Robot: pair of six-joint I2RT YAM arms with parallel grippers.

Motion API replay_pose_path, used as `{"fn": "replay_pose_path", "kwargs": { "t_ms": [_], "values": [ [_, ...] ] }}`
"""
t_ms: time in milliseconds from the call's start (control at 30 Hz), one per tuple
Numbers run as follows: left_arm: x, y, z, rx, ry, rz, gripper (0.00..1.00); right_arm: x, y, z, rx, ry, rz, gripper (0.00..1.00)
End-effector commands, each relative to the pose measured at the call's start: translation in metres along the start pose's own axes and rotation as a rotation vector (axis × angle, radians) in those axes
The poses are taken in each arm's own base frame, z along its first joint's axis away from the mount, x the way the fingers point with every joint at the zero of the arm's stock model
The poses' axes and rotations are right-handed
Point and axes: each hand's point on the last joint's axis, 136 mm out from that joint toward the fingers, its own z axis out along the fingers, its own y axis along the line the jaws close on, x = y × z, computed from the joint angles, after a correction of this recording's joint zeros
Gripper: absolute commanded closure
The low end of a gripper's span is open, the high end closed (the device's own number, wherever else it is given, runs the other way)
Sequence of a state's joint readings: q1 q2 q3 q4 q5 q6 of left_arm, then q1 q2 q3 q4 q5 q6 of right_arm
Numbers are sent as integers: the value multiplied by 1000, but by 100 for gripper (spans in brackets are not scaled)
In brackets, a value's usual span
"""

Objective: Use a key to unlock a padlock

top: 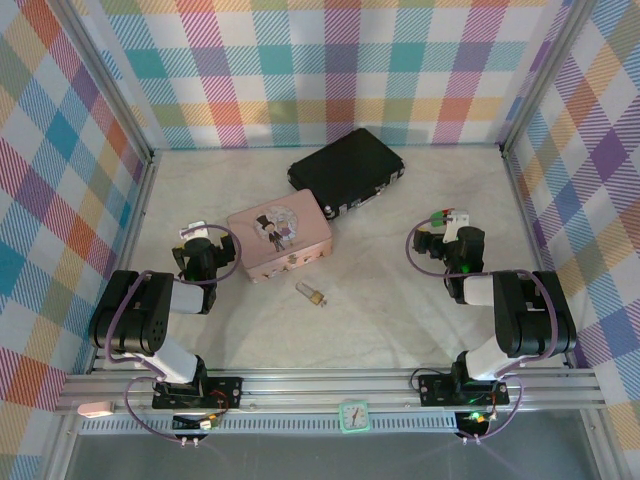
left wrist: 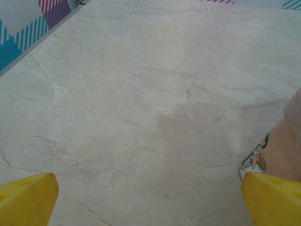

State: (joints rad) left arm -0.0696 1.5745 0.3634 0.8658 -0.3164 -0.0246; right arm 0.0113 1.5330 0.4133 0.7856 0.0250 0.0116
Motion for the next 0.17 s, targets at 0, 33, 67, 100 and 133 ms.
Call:
{"fn": "replay_pose_path", "kwargs": {
  "t_ms": [0, 33, 67, 100, 133],
  "values": [
    [-17, -20, 1, 71, -47, 13, 0, -9, 1, 0, -15, -36, 6, 1],
    [-18, -21, 1, 71, -49, 12, 0, -9, 1, 0, -15, -35, 6, 1],
    [-17, -20, 1, 70, -48, 13, 0, -9, 1, 0, -14, -36, 6, 1],
    [-17, -20, 1, 70, -48, 12, 0, -9, 1, 0, -15, -36, 7, 1],
    [-18, -21, 1, 72, -49, 11, 0, -9, 2, 0, -16, -36, 6, 1]
  ]
}}
